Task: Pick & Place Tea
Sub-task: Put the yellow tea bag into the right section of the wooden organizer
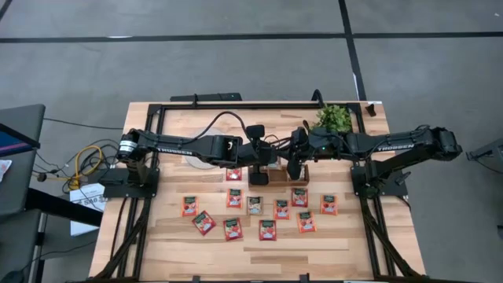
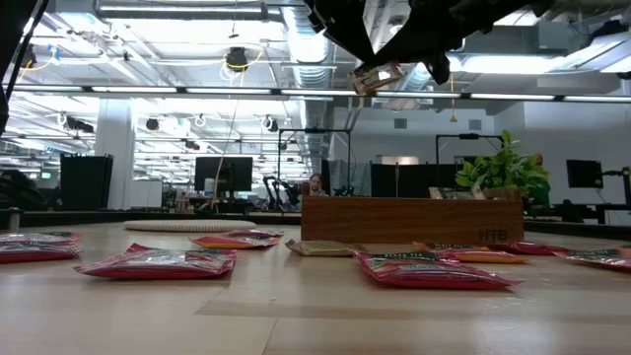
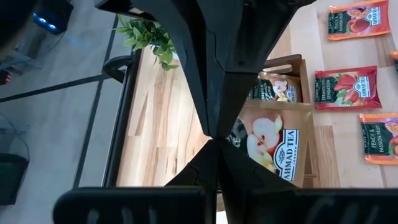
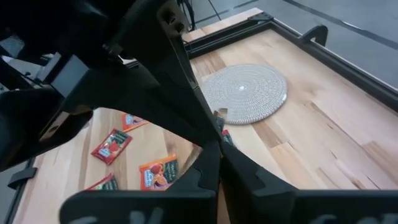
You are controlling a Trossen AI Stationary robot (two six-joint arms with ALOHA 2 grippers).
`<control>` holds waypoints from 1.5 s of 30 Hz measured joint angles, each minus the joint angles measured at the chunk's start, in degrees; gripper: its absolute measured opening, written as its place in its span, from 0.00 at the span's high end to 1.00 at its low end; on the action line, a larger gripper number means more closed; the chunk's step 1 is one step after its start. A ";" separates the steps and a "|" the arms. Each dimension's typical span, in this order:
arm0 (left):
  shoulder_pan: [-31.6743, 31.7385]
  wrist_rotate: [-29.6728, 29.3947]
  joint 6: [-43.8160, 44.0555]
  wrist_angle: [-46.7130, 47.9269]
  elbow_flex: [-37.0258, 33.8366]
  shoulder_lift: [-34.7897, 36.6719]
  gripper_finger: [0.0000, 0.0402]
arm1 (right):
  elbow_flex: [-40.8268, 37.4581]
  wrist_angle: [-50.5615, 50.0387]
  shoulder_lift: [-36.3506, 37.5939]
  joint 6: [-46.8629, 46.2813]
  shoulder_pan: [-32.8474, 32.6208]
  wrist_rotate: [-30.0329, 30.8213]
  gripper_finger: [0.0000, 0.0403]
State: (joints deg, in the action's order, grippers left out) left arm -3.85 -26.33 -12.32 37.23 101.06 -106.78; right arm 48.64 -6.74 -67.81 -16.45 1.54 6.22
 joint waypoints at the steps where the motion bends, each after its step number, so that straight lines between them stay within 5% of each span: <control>1: 0.01 -0.06 0.00 -0.04 -0.02 0.00 1.00 | 0.00 -0.28 0.02 -0.01 0.00 0.17 1.00; 13: -0.01 -0.49 -0.02 -0.12 -0.02 0.09 1.00 | -0.11 -1.51 0.00 -0.03 0.04 1.29 1.00; 21: -0.01 -1.02 0.00 -0.09 -0.01 0.09 0.87 | -0.11 -1.72 0.00 -0.04 0.02 1.25 1.00; 31: -0.21 -16.22 3.21 10.10 0.00 0.13 0.74 | -0.11 -13.52 6.18 0.60 -0.10 4.70 1.00; 34: 0.67 -11.82 10.28 17.35 0.00 0.13 0.74 | -0.09 -17.85 8.90 1.46 -1.23 7.17 1.00; 39: 3.13 4.08 17.55 24.48 -0.53 0.13 0.74 | -0.17 -22.46 10.99 0.12 -4.88 11.65 1.00; 45: 3.88 6.93 20.70 23.93 -3.99 0.61 0.74 | -2.69 -23.01 10.34 -0.08 -10.56 17.85 1.00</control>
State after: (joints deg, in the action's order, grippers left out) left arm 0.03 -19.41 8.38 61.15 97.06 -106.17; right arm 45.95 -29.75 -57.47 -16.53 -9.02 24.07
